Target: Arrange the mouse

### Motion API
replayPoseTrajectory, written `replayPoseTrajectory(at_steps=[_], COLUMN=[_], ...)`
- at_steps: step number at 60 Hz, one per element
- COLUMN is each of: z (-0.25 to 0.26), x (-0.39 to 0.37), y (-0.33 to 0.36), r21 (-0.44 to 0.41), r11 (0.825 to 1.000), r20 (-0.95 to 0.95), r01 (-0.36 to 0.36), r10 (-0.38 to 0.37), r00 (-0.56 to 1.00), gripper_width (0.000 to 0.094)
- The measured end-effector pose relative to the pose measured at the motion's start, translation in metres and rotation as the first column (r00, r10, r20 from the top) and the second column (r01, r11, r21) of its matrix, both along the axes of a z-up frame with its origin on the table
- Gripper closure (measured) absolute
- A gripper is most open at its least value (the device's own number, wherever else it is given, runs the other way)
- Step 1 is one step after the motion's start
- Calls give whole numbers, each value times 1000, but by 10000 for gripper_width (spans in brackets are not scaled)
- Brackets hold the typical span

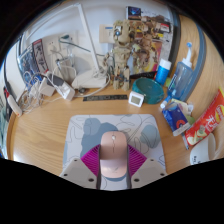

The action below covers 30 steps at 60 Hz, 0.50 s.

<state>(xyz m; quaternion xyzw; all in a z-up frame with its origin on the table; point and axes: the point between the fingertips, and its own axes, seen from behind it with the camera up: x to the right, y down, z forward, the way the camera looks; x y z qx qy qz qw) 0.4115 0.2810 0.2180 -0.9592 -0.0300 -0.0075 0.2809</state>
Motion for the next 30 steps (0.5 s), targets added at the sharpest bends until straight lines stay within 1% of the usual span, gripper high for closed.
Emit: replayPoseTrajectory(at_steps=[3,7,11,13,14,15,18,20,23,30], z=[0,-1,-1,-2,-2,-1,5,12,29,89], x=[0,0,-1,-1,0,2,1,-2,-5,-12], y=[1,2,1,-1,-2,-4,-8,-10,-11,-14], r21=[15,14,6,-4,-13,-20,-38,-40,-27,53], r11=[1000,1000,1000,1000,1000,1000,999,999,999,999], r20=[-8,-30,-20,-6,5,17,34,33,32,24], r01=[5,21,2,-15,-19,-20,-24,-32,-22,4], r10=[-5,-21,-1,15,19,20,25,33,22,-6], r00=[1000,999,1000,1000,1000,1000,999,999,999,1000], gripper_width=[555,509,460,368,296,264,85,68,73,72])
